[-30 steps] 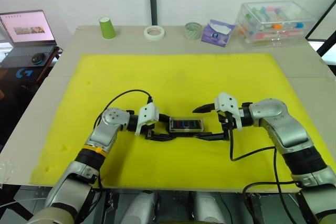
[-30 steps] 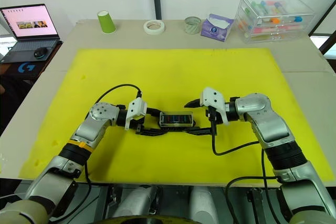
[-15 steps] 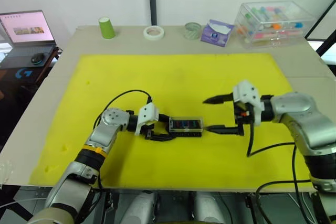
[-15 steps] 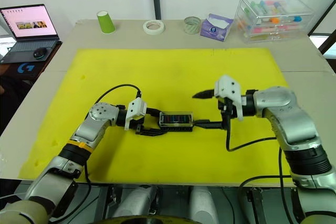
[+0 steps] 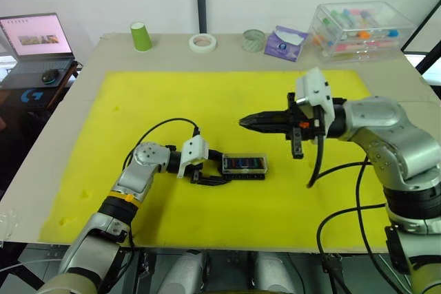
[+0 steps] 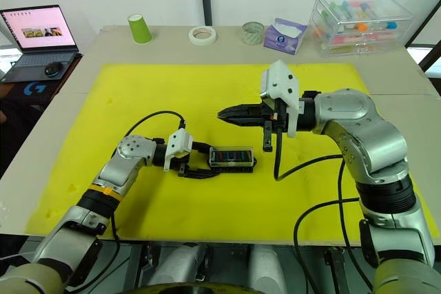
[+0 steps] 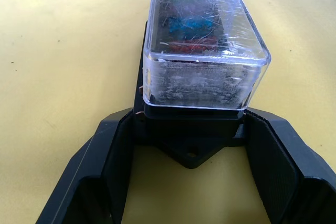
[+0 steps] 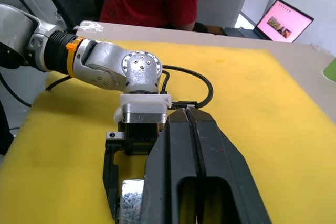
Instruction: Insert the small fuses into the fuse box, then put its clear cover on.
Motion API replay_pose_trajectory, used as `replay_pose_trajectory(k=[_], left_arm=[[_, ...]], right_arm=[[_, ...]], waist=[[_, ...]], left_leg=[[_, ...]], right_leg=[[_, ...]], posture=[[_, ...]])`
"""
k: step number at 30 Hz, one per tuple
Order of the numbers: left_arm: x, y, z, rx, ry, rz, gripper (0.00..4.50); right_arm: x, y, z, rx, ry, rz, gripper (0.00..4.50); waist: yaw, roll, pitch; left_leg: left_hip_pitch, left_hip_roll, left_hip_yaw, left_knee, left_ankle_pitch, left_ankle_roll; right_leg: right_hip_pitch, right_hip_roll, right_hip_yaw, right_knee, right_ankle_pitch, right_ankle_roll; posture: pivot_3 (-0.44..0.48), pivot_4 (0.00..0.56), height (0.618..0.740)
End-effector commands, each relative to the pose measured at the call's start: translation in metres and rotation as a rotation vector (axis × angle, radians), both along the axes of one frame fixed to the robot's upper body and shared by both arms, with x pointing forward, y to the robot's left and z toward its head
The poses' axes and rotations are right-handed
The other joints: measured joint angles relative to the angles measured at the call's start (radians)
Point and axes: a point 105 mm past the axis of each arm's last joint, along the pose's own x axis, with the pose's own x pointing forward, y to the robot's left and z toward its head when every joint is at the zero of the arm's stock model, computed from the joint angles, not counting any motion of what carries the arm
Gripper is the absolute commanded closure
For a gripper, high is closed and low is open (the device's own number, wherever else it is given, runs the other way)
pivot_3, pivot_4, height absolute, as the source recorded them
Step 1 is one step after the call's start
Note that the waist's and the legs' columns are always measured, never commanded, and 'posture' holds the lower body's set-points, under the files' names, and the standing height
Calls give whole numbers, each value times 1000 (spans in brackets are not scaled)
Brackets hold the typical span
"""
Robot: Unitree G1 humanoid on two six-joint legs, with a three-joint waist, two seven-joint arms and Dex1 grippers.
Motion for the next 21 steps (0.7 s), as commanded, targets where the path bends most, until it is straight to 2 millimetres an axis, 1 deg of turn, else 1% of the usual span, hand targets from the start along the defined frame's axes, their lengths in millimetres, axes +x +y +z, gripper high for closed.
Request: replay_pose_trajectory(k=[1, 4, 5, 6, 7, 8, 9, 10, 13, 17, 18, 20, 21], left_arm=[[-2, 4, -6, 28, 17, 2, 1748], [-2, 5, -7, 30, 21, 3, 1748], [-2, 5, -7, 30, 23, 3, 1748], [-2, 5, -7, 30, 24, 3, 1748], [-2, 4, -7, 30, 25, 3, 1748], [-3, 4, -8, 32, 25, 0, 1748], [-2, 3, -8, 32, 25, 1, 1748], [-2, 3, -8, 33, 25, 1, 1748], [-3, 4, -8, 33, 25, 4, 1748], [-4, 5, -9, 34, 27, 5, 1748], [-3, 5, -9, 34, 27, 6, 1748], [-3, 6, -8, 33, 23, 8, 1748], [-2, 6, -8, 32, 22, 11, 1748]], right_arm=[[4, 2, -27, -62, 17, -4, 4469], [14, -9, -91, -292, 104, -53, 4469], [17, -11, -105, -316, 132, -66, 4469], [19, -11, -112, -319, 146, -72, 4469], [21, -11, -115, -314, 151, -76, 4469], [20, -13, -121, -323, 173, -74, 4469], [21, -15, -122, -306, 196, -87, 4469], [20, -17, -120, -297, 205, -87, 4469], [18, -15, -103, -232, 193, -74, 4469], [12, -9, -85, -161, 183, -48, 4469], [10, -7, -74, -118, 172, -36, 4469], [1, -4, -35, 5, 141, -3, 4469], [-2, -7, -20, 29, 123, -3, 4469]], waist=[[0, 0, 0], [-1, -1, 0], [-1, -1, 0], [-4, 1, -1], [-6, 2, -4], [-6, 1, -5], [-6, 0, -6], [-5, -1, -6], [-4, -1, -7], [-4, -1, -6], [-4, -1, -6], [-4, 0, -6], [-3, 0, -6]], left_leg=[[0, 0, 0, 0, 0, 0], [0, 0, 0, 0, 0, 0], [0, 0, 0, 0, 0, 0], [0, 0, 0, 0, 0, 0], [0, 0, 1, 0, 0, 0], [1, 0, 1, 0, 0, 0], [2, 0, 0, -1, 0, 0], [2, 0, 0, -1, 0, 0], [2, 0, 0, 0, 0, 0], [2, 0, 0, 0, 0, 0], [2, 0, 0, -1, 0, 0], [1, 0, 0, -1, 0, 0], [1, 0, 0, -1, 0, 0]], right_leg=[[0, 0, 0, 0, 0, 0], [0, 0, 0, 0, 0, 0], [0, 0, 0, 0, 0, 0], [0, 0, 0, 0, 0, 0], [0, 0, 1, 0, 0, 0], [0, 0, 1, 0, 0, 0], [1, 0, 0, 0, 0, 0], [1, 1, 0, 0, 0, 0], [2, 0, 0, 0, 0, 0], [1, 0, 0, 0, 0, 0], [1, 0, 0, 0, 0, 0], [1, 0, 0, 0, 0, 0], [0, 0, 0, 0, 0, 0]], posture=[[0, 150, 740], [0, 150, 740], [0, 150, 740], [0, 150, 740], [0, 150, 740], [0, 150, 740], [0, 150, 740], [0, 150, 740], [0, 150, 740], [0, 150, 740], [0, 150, 740], [0, 150, 740], [0, 150, 740]])
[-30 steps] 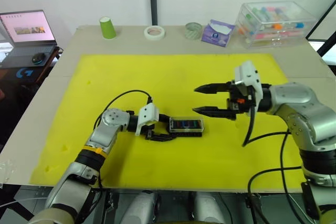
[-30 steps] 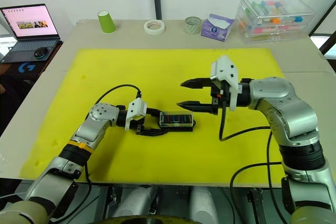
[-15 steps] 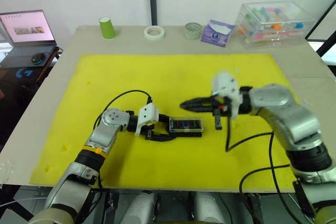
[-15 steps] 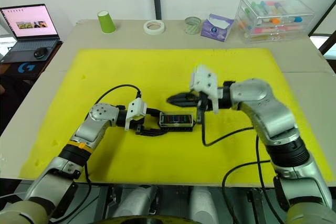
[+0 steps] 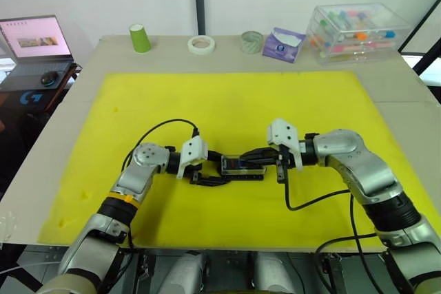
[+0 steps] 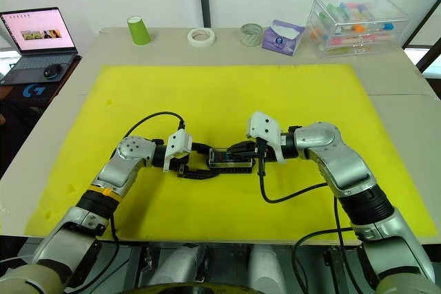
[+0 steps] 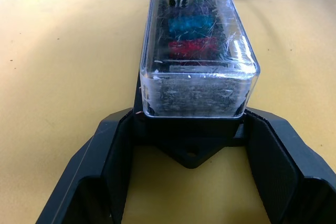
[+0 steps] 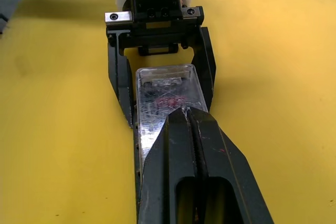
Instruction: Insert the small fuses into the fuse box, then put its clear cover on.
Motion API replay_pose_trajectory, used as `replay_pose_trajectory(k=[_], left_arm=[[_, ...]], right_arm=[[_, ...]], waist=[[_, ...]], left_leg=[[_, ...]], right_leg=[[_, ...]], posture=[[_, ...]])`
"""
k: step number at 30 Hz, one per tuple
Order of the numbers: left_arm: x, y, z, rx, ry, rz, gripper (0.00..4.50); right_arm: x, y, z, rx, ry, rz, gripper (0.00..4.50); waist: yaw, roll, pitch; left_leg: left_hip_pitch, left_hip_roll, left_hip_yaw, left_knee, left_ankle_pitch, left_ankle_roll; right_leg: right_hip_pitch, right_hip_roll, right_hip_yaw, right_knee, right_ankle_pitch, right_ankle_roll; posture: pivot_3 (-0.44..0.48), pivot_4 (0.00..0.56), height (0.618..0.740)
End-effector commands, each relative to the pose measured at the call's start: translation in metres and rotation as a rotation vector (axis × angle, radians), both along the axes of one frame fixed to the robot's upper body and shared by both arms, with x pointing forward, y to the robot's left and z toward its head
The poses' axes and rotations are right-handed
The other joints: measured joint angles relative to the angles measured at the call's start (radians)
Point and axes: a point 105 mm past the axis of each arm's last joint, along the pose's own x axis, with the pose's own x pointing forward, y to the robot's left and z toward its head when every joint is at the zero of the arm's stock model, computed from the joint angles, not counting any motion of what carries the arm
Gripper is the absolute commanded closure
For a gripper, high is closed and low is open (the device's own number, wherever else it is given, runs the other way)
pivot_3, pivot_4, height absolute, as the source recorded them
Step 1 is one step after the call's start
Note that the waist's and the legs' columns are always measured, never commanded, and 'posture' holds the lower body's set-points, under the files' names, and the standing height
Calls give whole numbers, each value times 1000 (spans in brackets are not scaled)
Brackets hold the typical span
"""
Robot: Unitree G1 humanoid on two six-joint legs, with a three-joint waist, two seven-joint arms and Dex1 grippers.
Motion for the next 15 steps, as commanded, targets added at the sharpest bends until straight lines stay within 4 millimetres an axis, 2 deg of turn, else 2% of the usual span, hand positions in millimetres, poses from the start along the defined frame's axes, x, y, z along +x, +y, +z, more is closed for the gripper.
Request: replay_pose_trajectory(k=[1, 6, 9, 14, 15], left_arm=[[-1, 5, -5, 29, 11, 3, 1748], [0, 4, -4, 25, 6, 4, 1748], [2, 4, -4, 23, 1, 3, 1748], [3, 3, -2, 19, -10, -4, 1748], [5, 3, -2, 18, -12, 0, 1398]], right_arm=[[-14, -3, 70, 135, -128, 23, 4469], [-16, -24, 82, 75, -163, -42, 4469], [-15, -45, 88, -2, -246, -75, 3946], [-17, -59, 78, -47, -236, -84, 2170], [-18, -58, 79, -42, -239, -85, 1787]], waist=[[1, 0, 0], [6, 0, 0], [8, 0, 0], [6, 0, 0], [6, 0, 0]], left_leg=[[0, 0, 0, 0, 0, 0], [0, 0, 0, 0, 0, 0], [0, 0, 0, 0, 0, 0], [0, 0, 0, 0, 0, 0], [0, 0, 0, 0, 0, 0]], right_leg=[[0, 0, 0, 0, 0, 0], [1, 0, -1, -1, 0, 0], [0, 0, 0, 0, 0, 0], [0, 0, 0, 0, 0, 0], [0, 0, 0, 0, 0, 0]], posture=[[0, 150, 740], [0, 150, 740], [0, 150, 740], [0, 150, 740], [0, 150, 740]])
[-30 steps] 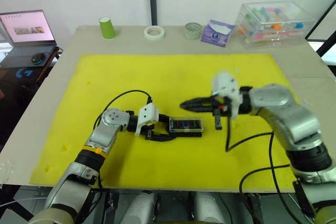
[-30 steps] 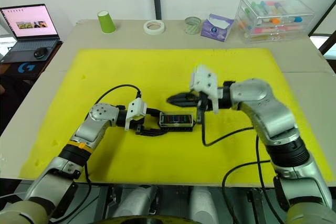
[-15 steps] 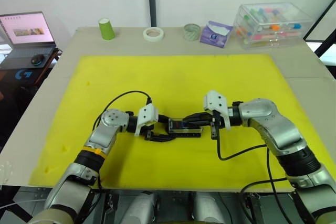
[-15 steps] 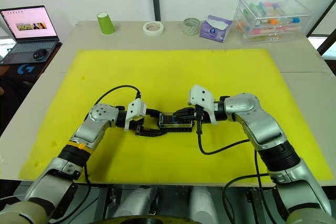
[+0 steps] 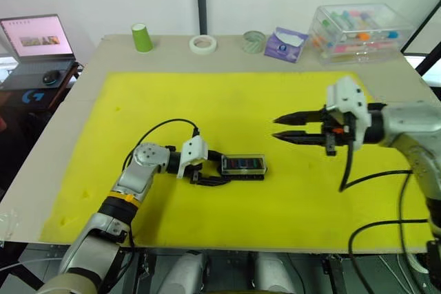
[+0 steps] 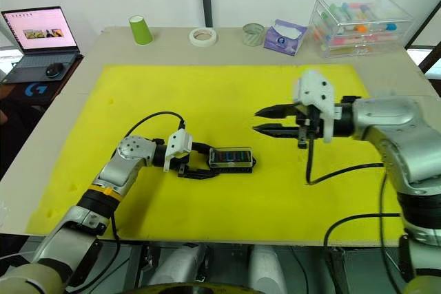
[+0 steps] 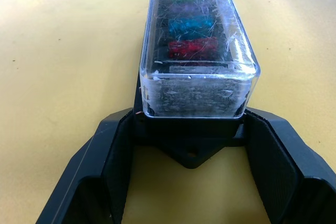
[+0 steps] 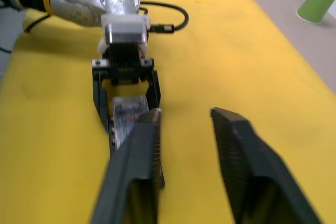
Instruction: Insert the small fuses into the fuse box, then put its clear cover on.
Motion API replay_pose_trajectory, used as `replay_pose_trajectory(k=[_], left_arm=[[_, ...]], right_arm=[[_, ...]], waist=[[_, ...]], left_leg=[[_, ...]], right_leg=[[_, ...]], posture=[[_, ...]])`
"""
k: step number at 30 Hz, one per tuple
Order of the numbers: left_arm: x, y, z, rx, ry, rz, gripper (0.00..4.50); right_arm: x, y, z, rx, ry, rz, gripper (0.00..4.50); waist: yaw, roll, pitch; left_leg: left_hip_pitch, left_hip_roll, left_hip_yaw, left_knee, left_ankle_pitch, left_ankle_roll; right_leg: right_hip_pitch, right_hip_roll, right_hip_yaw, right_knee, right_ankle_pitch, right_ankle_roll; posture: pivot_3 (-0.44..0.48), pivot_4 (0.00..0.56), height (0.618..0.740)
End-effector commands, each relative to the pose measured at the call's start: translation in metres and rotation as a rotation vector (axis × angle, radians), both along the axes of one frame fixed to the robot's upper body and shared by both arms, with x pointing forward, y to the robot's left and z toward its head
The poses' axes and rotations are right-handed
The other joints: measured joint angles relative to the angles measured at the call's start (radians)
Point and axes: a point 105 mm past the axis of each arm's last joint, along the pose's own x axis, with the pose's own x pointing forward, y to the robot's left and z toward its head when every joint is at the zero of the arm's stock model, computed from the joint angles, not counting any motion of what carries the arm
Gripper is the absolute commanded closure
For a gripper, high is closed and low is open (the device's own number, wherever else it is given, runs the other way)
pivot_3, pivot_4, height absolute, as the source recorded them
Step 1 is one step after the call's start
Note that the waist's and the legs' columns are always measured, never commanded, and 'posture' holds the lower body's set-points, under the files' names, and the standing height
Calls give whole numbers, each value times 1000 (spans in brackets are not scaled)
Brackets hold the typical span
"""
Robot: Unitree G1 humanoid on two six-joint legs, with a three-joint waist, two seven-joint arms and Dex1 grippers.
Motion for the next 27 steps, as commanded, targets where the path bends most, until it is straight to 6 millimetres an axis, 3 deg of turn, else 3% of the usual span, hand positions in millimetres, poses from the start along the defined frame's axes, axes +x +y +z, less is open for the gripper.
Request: replay_pose_trajectory(k=[1, 4, 5, 8, 10, 13, 15, 19, 27], left_arm=[[4, 3, -1, 20, -5, 12, 1013], [4, 17, 9, -2, -7, 31, 60], [3, 24, 13, -6, -8, 39, 0], [3, 62, 29, 10, -33, 133, 0], [2, 72, 34, 8, -27, 163, 0], [16, 113, 69, 32, -97, 372, 0], [23, 128, 82, 65, -135, 471, 0], [32, 146, 106, 53, -237, 562, 0], [34, 160, 104, 100, -250, 607, 0]], right_arm=[[-2, 1, 10, 12, -51, 11, 1438], [1, -5, 13, 3, -74, -13, 322], [2, -8, 14, 5, -73, -23, 27], [5, -20, 15, 3, -80, -65, 27], [6, -24, 15, -1, -89, -81, 27], [2, -45, 8, -12, -57, -142, 27], [-1, -54, 7, -16, -45, -172, 27], [-4, -66, 7, -23, -37, -212, 27], [-2, -80, 2, -28, -48, -258, 27]], waist=[[0, 0, 0], [0, 0, 0], [-1, 0, 0], [-10, 0, 1], [-10, 1, 1], [4, 0, 2], [4, -1, 3], [2, 1, 3], [-2, 2, 3]], left_leg=[[0, 0, 0, 0, 0, 0], [0, 0, 0, 0, 0, 0], [0, 0, 0, 0, 0, 0], [0, 0, 0, -1, 0, 0], [0, 1, 0, -1, 0, 0], [0, 0, 0, 0, 0, 0], [-2, 0, -1, 0, 0, 0], [-1, 0, 0, 0, 0, 0], [-1, 0, 0, -1, 0, 0]], right_leg=[[0, 0, 0, 0, 0, 0], [0, 0, 0, 0, 0, 0], [0, 0, 0, 0, 0, 0], [-1, 0, 1, 0, 0, 0], [-2, 1, 1, 0, 0, 0], [-1, 0, 0, 0, 0, 0], [-1, 0, 0, 0, 0, 0], [-1, 0, 0, 0, 0, 0], [-1, 0, 0, 0, 0, 0]], posture=[[0, 150, 740], [0, 150, 740], [0, 150, 740], [0, 150, 740], [0, 150, 740], [0, 150, 740], [0, 150, 740], [0, 150, 740], [0, 150, 740]])
